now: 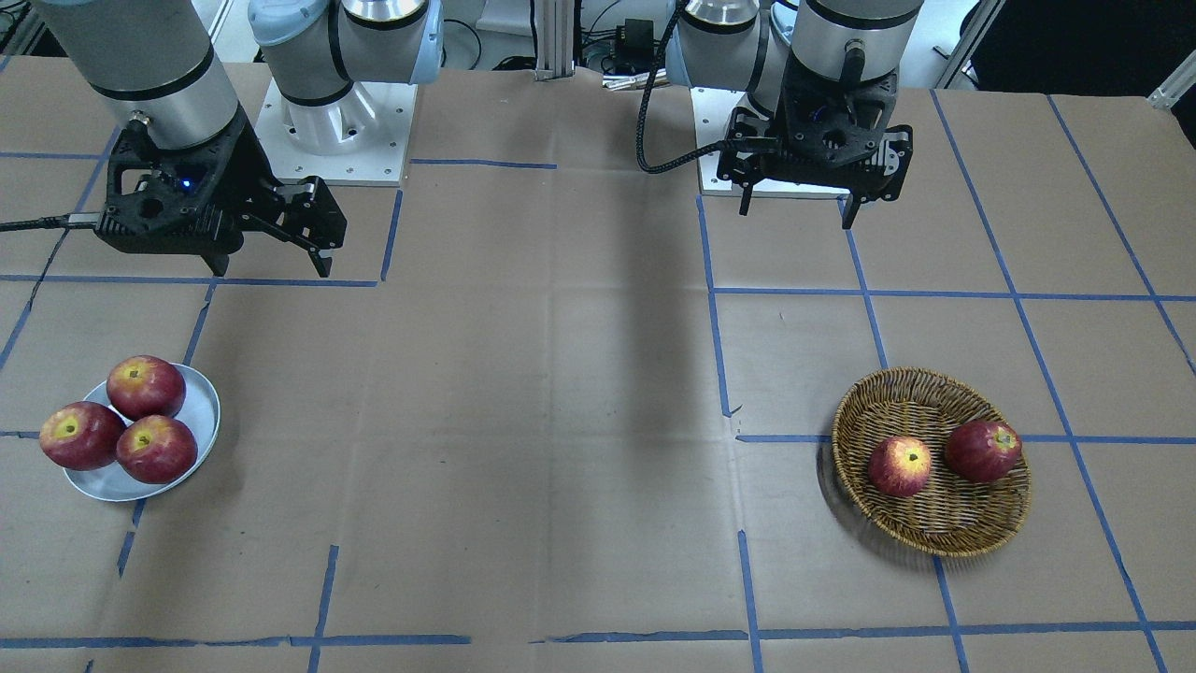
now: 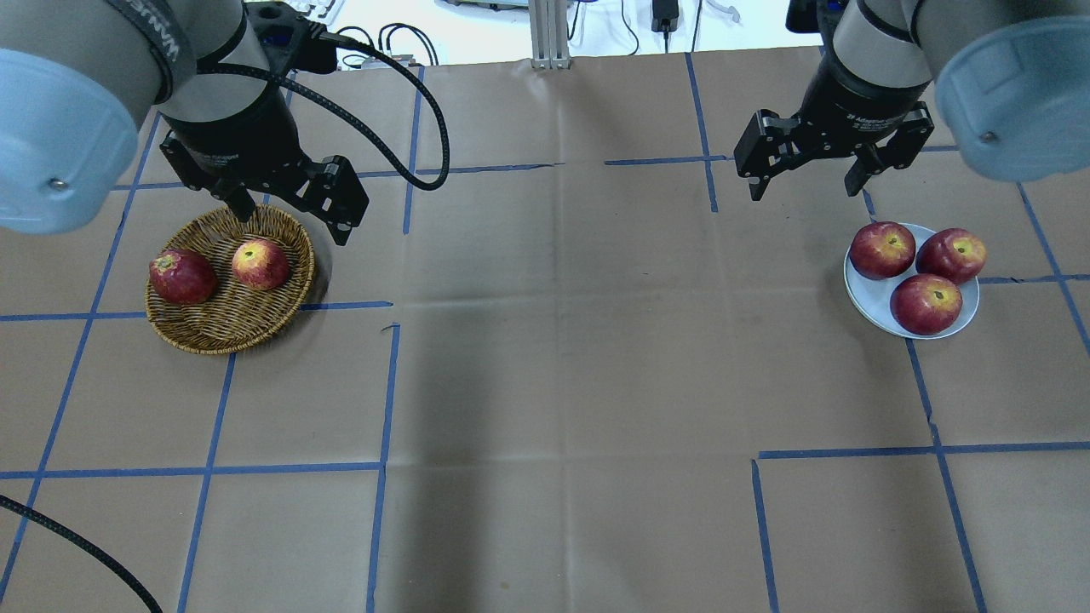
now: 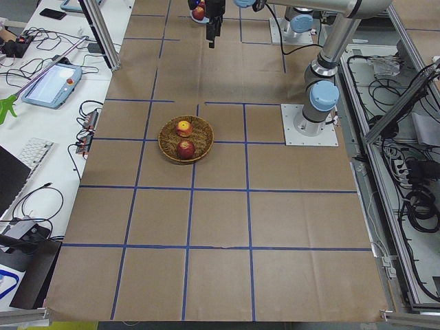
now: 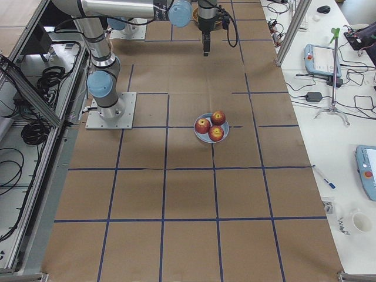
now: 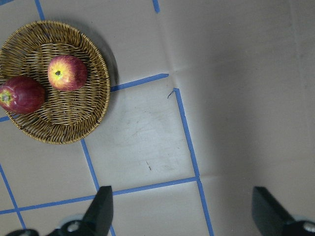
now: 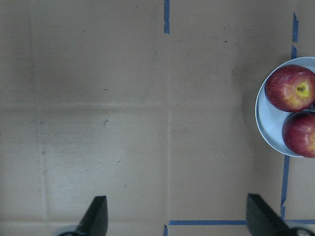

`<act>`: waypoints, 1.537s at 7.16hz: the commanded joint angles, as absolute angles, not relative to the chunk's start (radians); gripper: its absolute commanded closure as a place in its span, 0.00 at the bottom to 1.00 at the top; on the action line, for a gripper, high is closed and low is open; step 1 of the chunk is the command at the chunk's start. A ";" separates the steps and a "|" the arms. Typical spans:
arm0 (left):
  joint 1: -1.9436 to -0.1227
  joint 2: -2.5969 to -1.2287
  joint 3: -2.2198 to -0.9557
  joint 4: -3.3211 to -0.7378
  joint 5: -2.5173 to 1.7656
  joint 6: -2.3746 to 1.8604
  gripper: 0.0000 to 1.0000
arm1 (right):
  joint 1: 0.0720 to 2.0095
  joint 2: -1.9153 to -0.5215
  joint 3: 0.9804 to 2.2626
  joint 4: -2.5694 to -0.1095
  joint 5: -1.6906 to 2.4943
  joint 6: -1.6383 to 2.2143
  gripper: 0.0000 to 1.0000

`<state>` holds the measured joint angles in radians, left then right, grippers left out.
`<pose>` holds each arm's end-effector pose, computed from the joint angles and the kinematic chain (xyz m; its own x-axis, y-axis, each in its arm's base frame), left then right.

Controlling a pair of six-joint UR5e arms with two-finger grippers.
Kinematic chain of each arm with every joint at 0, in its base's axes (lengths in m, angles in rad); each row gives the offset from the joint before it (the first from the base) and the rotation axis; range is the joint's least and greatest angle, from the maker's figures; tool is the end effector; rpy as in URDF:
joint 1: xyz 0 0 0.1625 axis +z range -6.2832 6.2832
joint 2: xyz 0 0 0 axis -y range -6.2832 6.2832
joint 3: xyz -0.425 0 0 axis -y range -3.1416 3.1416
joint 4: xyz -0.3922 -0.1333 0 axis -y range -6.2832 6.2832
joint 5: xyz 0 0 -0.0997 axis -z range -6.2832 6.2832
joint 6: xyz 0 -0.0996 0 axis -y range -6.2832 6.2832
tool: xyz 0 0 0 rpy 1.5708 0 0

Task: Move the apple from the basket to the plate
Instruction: 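Move the left gripper down over the yellow-red apple in the basket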

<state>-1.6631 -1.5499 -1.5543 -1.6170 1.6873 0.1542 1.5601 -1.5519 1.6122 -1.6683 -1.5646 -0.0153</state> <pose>-0.1656 -0.4686 0.5023 -0.9630 0.2444 -0.1135 0.2430 0.9697 0.0266 0.1285 -0.5043 0.4680 -1.0000 -0.0048 -0.0056 -0.0046 0.9993 -0.0373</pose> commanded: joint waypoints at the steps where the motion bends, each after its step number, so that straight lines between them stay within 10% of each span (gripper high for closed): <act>1: -1.664 -1.548 -1.554 -1.617 1.689 0.156 0.01 | 1.560 -1.552 1.612 -1.669 -1.563 -0.015 0.00; 11: -1.644 -1.546 -1.556 -1.612 1.700 0.206 0.01 | 1.560 -1.552 1.614 -1.667 -1.562 -0.015 0.00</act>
<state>-1.6453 -1.5455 -1.5675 -1.6137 1.6986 0.2016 1.5601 -1.5524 1.6125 -1.6679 -1.5616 -0.0154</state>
